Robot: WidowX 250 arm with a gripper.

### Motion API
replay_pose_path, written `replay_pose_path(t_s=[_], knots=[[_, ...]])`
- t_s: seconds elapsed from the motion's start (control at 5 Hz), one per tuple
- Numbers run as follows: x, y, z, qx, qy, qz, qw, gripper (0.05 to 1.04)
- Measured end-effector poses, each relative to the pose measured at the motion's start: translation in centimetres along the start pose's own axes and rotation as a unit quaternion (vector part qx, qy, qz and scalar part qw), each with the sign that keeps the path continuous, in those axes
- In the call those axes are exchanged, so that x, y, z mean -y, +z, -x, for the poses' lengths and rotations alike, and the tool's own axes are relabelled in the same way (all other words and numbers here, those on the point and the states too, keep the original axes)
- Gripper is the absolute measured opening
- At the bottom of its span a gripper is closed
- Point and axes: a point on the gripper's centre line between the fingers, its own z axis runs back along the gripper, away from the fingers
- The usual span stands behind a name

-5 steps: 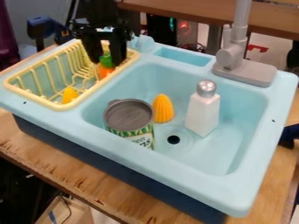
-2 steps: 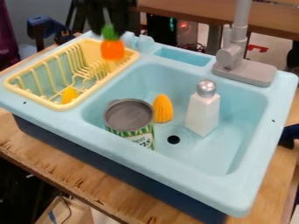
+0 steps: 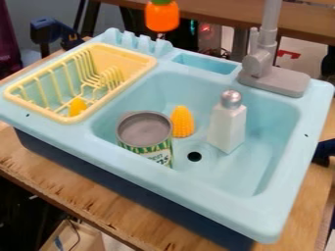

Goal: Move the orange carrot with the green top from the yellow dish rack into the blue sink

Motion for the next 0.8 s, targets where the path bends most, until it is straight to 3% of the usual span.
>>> replay_pose_path(t_s=[0.2,0.6,0.8], knots=[[3.5,-0.4,3.0,-0.027,-0.041,0.017,0.9987,0.613],[7.6,-4.3,7.7,-0.103,-0.105,0.05,0.9879,0.613],[8.5,-5.7,8.3,-0.096,-0.125,0.064,0.9854,0.613]])
